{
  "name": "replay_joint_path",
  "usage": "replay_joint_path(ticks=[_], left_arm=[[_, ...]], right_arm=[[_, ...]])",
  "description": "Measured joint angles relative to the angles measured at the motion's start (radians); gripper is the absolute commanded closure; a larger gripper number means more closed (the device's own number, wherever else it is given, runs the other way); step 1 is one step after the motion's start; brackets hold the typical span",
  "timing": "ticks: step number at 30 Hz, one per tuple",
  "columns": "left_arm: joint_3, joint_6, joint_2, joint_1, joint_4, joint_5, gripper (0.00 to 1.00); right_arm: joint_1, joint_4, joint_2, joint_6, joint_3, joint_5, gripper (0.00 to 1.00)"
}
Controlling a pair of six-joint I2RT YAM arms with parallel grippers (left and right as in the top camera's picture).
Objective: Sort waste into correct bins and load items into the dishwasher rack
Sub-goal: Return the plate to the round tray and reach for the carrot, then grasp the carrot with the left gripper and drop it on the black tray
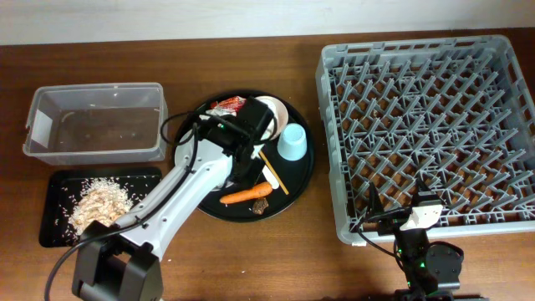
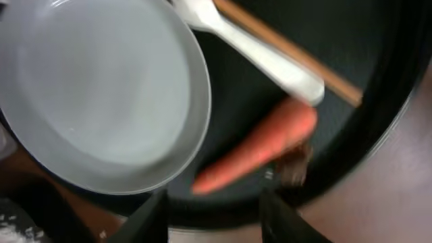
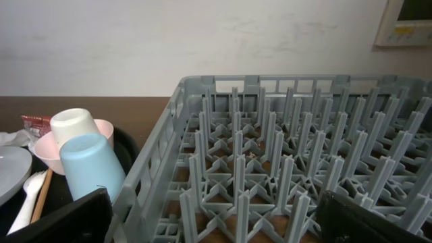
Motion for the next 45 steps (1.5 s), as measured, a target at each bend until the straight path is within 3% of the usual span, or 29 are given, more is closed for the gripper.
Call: replay_joint_path(ticks=[3, 7, 10, 15, 28, 30, 34, 39, 42, 45], left_arm=[[0.000, 0.133, 0.000, 0.000, -0.026, 0.021, 0.57], [-0.050, 0.442, 0.000, 0.000, -0.006, 0.128, 0.57], [-0.177, 0.603, -0.002, 0.000, 0.144, 0.175, 0.57], [-0.323, 0.734, -0.002, 0.000, 0.346, 0.219, 0.57], [-0.369, 0.762, 0.021, 0.035, 0.449, 0.237, 0.58], [-0.361, 0.762, 0.031, 0.035, 0.451, 0.240, 0.68], [-0.360, 0.766, 0.081, 0.040, 0.473, 0.182, 0.69], [-0.360, 0.760, 0.078, 0.036, 0.468, 0.159, 0.91], [-0.361, 0.748, 0.063, 0.030, 0.464, 0.134, 0.97], [-0.362, 0.693, -0.059, 0.030, 0.444, 0.137, 0.98]], right_arm=[[0.000, 0.000, -0.001, -0.001, 0.000, 0.000, 0.01], [0.000, 0.000, -0.001, -0.001, 0.000, 0.000, 0.01], [0.000, 0.000, -0.001, 0.000, 0.000, 0.000, 0.01], [0.000, 0.000, -0.001, -0.001, 0.000, 0.000, 0.01], [0.000, 0.000, -0.001, 0.000, 0.000, 0.000, 0.01], [0.000, 0.000, -0.001, -0.001, 0.000, 0.000, 0.01], [0.000, 0.000, -0.001, -0.001, 0.000, 0.000, 0.01], [0.000, 0.000, -0.001, 0.000, 0.000, 0.000, 0.01], [0.000, 0.000, -0.001, 0.000, 0.000, 0.000, 0.01], [0.000, 0.000, -0.001, -0.001, 0.000, 0.000, 0.01]])
